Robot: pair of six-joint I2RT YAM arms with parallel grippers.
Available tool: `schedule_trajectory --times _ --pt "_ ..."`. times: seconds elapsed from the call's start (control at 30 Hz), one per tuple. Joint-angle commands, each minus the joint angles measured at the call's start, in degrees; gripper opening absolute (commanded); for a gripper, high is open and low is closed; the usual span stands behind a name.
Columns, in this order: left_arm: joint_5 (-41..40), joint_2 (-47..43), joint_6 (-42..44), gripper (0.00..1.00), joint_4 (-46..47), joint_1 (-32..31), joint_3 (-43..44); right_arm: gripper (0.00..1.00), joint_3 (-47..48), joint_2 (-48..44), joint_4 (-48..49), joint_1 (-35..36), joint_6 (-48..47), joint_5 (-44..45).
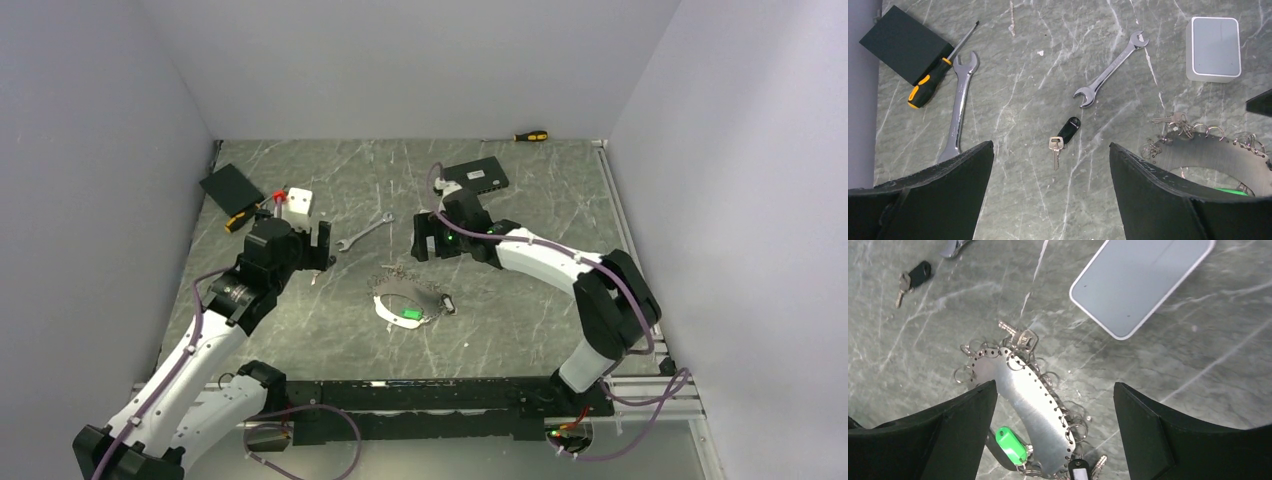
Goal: Put the keys on the keyring
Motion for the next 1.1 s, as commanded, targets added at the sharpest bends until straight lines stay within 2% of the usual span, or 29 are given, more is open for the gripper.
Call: schedule_trajectory --times 0.0,0.23,0.47,0.8,1.07 --pt "-0.6 -0.8 -1.0 0.9 0.8 -0.1 1.1 0.89 4.8 4.0 -2.0 0.5 -4.6 -3.9" --pt "0.0 0.2 -0.3 0.87 1.5 0.0 0.8 0.84 9.3 11.1 -5.4 1.1 -7.9 -6.7" --pt "0.5 0.2 -0.3 0.86 1.5 -0.1 0.9 0.7 10.7 14.8 -7.2 1.7 -10.0 -10.2" --pt "0.1 0.1 0.0 0.87 1.6 -0.1 0.7 0.3 10.6 17.8 -7.3 2.2 -11.2 -14.9" --pt "0.1 0.4 0.1 0.87 1.6 0.0 0.8 0.09 9.4 17.5 -7.4 2.2 -12.1 -16.8"
